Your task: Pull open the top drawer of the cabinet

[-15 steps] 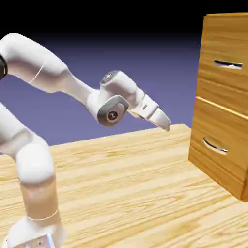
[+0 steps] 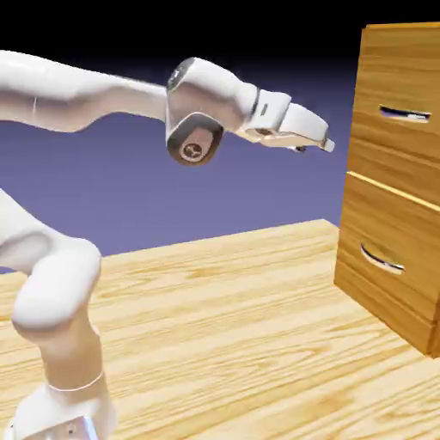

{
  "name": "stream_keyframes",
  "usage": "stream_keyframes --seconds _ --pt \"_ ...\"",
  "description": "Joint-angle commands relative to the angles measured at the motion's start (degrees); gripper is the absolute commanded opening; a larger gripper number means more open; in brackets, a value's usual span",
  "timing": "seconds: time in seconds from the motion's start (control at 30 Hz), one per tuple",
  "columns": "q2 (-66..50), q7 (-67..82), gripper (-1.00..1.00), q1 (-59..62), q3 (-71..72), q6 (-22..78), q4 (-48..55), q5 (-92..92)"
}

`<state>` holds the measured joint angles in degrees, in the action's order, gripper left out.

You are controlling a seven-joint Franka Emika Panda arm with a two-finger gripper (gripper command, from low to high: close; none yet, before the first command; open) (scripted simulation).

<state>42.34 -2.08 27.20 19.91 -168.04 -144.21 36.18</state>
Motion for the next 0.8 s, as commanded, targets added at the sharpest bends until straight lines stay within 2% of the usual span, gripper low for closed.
stream_keyframes --seconds 0.0,0.77 --pt "0.6 2.5 0.0 1.72 1.23 0.37 1.04 2.24" --pt "14.34 59.81 0.0 41.3 29.48 8.83 24.87 53.58"
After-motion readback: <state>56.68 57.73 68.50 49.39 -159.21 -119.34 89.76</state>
